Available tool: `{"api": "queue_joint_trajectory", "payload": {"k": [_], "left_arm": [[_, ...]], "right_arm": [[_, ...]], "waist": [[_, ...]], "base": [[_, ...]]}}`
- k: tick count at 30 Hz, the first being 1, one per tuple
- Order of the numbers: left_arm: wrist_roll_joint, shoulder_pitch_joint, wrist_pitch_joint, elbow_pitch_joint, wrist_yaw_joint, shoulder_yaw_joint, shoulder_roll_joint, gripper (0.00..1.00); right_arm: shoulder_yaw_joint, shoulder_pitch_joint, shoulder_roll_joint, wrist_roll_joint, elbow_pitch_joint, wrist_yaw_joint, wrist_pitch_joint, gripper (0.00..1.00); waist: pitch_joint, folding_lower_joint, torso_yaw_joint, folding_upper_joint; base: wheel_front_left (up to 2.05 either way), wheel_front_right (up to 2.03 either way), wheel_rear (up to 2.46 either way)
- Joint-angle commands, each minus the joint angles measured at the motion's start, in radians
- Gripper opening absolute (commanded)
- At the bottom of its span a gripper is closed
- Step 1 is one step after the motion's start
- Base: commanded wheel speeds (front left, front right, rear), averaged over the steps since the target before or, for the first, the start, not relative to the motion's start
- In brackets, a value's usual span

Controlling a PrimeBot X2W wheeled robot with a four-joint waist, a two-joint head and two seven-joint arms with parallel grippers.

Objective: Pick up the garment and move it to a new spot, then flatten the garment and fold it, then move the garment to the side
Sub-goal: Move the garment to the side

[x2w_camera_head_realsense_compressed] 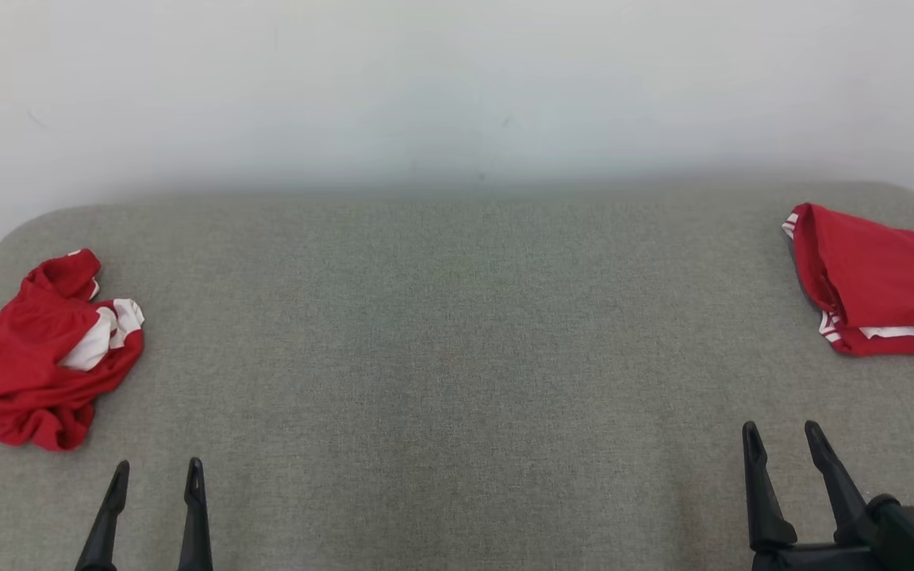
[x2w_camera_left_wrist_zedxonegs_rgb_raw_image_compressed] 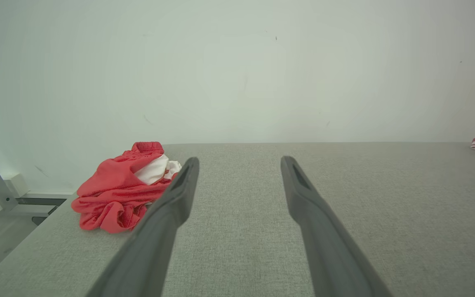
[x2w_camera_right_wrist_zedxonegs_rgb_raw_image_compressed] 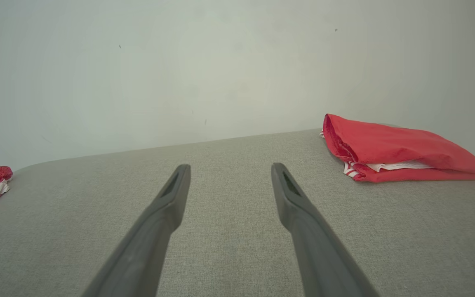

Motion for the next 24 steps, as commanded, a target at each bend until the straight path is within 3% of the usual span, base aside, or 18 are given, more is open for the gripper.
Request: {"api": "queue_joint_trajectory", "payload": {"k": [1,24], "left_arm": [[0.003,0.015,-0.003,0.006,-0.005,-0.004,0.006,1.0],[-0.034,0.013,0.01,0.062,0.006,-0.026,0.013,1.0]], "right_arm": [[-0.001,0.019,0.006,-0.01,-0.007,0.0,-0.006,1.0],[0.014,0.047,0.02,-0.018,0.008,0.0,-0.007,1.0]], "waist": [[-0.013,0.0001,0.005,0.0],[-0.037,0.0001,-0.001,0.0]], "base": [[0.0,0.0,0.0],[0.0,0.0,0.0]]}}
